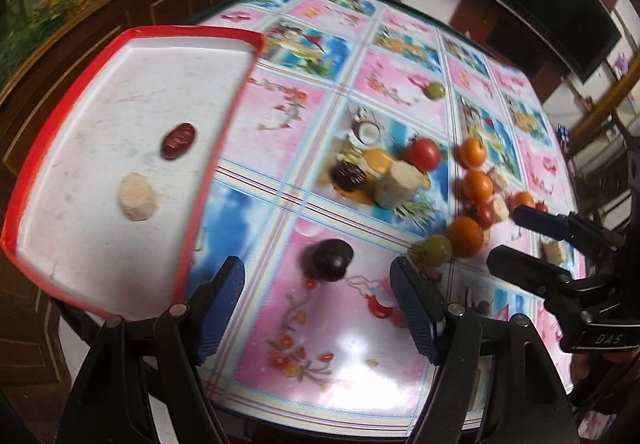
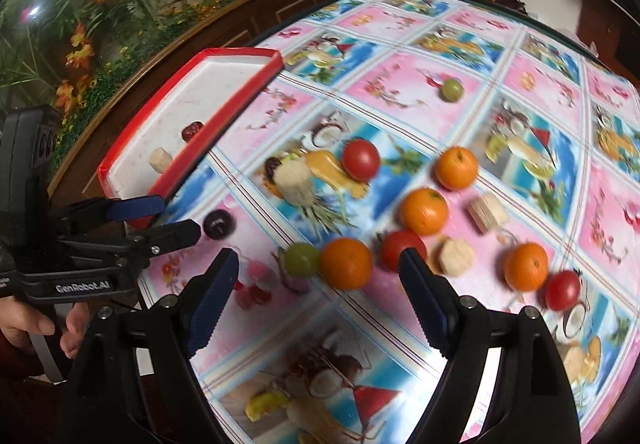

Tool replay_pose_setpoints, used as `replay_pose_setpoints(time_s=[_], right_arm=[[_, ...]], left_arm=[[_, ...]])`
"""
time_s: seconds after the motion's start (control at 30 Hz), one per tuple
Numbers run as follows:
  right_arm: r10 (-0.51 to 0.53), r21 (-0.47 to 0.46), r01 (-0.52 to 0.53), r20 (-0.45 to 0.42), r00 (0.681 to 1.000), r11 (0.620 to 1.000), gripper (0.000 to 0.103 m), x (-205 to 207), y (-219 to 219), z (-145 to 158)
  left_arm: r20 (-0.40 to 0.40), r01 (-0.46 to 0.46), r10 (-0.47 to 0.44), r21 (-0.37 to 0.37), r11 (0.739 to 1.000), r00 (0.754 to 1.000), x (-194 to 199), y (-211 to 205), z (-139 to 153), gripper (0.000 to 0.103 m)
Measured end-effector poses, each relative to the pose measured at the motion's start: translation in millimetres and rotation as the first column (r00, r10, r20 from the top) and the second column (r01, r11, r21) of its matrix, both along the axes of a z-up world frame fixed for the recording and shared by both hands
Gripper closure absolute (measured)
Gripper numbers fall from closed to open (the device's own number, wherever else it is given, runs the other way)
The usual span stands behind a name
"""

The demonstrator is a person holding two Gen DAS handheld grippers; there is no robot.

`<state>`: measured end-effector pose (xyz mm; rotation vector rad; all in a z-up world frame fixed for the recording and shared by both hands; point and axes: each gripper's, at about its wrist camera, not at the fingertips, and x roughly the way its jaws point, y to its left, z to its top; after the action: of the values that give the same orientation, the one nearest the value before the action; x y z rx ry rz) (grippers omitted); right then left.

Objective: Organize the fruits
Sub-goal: 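Move both tools back over the fruits on the tablecloth, then grasp the dark plum with the left tool while the right tool grasps an orange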

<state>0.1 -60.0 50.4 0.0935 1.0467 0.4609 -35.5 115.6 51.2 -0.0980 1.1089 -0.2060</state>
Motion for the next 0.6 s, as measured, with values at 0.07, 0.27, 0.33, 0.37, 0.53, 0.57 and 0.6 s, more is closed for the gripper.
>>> replay_pose_setpoints(time_s=[0.07,0.27,0.33,0.37,0.53,0.57,0.6], right_arm=[[-0.022,0.011,0.023,-0.01,1.0,1.0,0.021,0,-6,-3],[-0.054,0.055,0.059,-0.088,0.995,0.997,0.051,5,-13,-17],[-0.056,0.067,0.063,-0.103,0.993,0.996,0.052,4,-12,-20],[-0.06,0.065,0.067,-0.108,0.992,0.996,0.052,4,-12,-22],[-0.106,0.094,0.12,-0.142,0.984,0.988,0.052,10,-16,-32],[-0.111,0.105,0.127,-0.148,0.983,0.986,0.052,12,-17,-32],[-0.113,0.124,0.133,-0.158,0.981,0.983,0.052,14,-17,-33]], left_arm=[[-0.009,0.017,-0.017,0.019,1.0,1.0,2,-7,-6,0.028],[-0.033,0.021,-0.02,0.037,0.999,0.999,8,-12,-19,0.03],[-0.039,0.015,-0.014,0.03,0.999,0.999,12,-11,-21,0.035],[-0.042,0.015,-0.013,0.029,0.999,0.999,13,-11,-22,0.039],[-0.069,0.027,-0.025,0.023,0.999,0.997,19,-13,-29,0.054],[-0.07,0.029,-0.028,0.023,0.999,0.997,19,-14,-29,0.056],[-0.068,0.032,-0.031,0.024,0.999,0.997,20,-15,-30,0.056]])
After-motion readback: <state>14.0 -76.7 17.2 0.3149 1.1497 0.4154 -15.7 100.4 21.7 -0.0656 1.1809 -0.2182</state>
